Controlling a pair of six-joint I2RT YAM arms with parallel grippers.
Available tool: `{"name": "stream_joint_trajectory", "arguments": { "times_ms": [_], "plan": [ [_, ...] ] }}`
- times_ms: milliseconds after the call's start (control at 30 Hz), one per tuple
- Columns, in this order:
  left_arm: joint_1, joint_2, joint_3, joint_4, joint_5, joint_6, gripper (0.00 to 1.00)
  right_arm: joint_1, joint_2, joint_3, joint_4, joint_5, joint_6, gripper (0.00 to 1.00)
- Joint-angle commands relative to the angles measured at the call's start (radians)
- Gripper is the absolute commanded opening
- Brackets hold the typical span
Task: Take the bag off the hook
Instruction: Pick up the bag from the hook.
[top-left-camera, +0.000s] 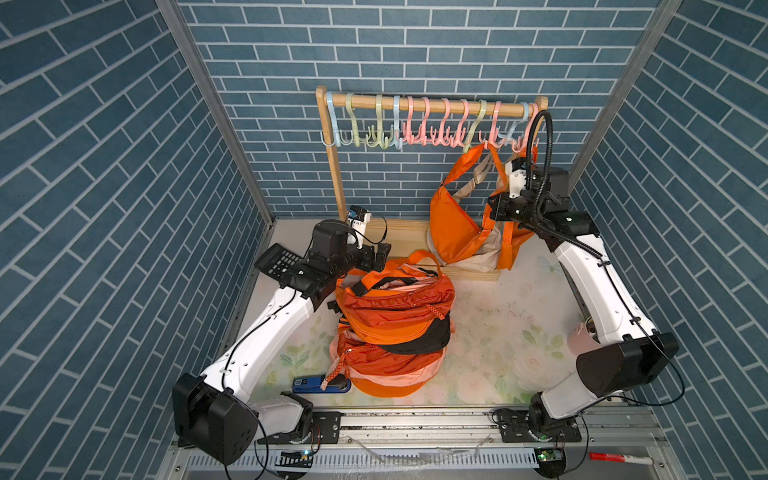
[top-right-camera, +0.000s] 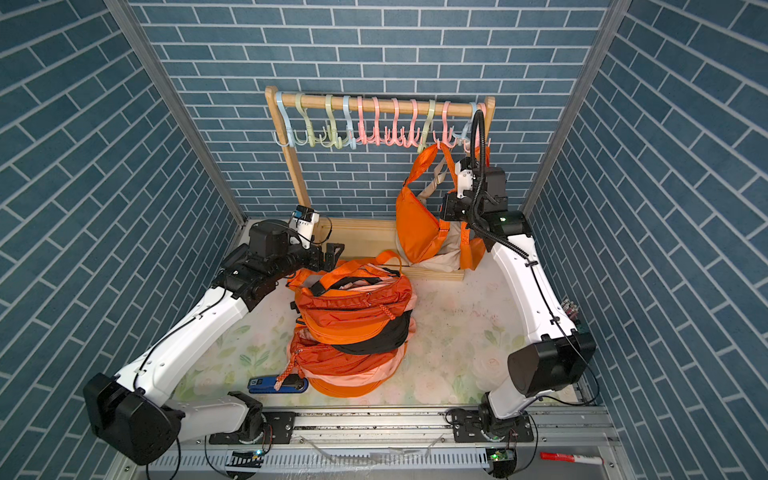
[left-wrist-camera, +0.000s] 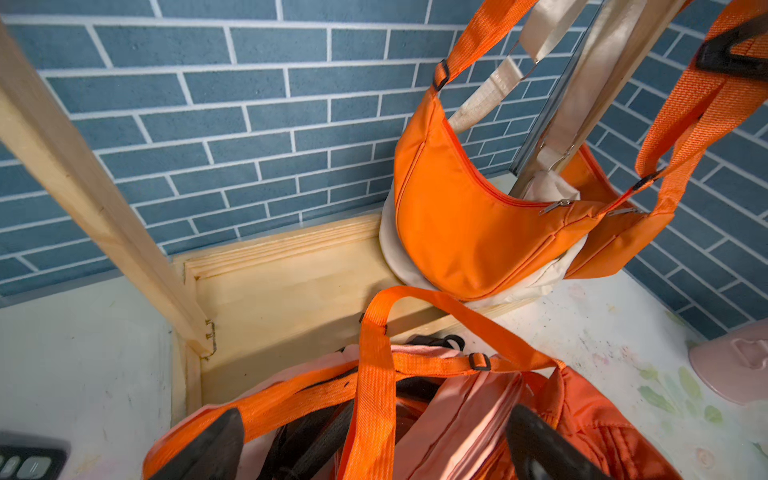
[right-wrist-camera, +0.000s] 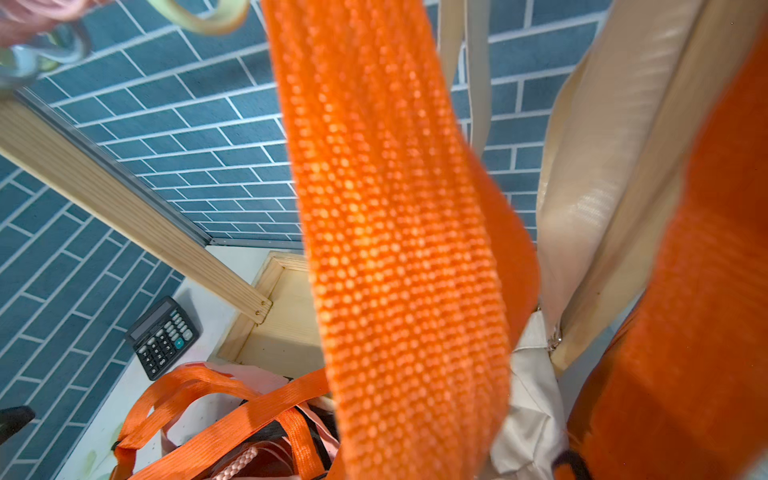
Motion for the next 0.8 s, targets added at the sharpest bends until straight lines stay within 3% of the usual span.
{"name": "stream_joint_trajectory", "arguments": {
  "times_ms": [0, 767],
  "plan": [
    [-0.046, 0.045, 0.087, 0.004, -0.024, 0.046, 0.99, -0.003, -0.065, -0.023, 0.027, -0.024, 0.040, 0.00],
    [-0.097, 0.373, 0.404, 0.229, 0.113, -0.007, 0.99, -0.003, -0.160, 0.011, -0.083, -0.006, 0.043, 0.00]
  ]
}}
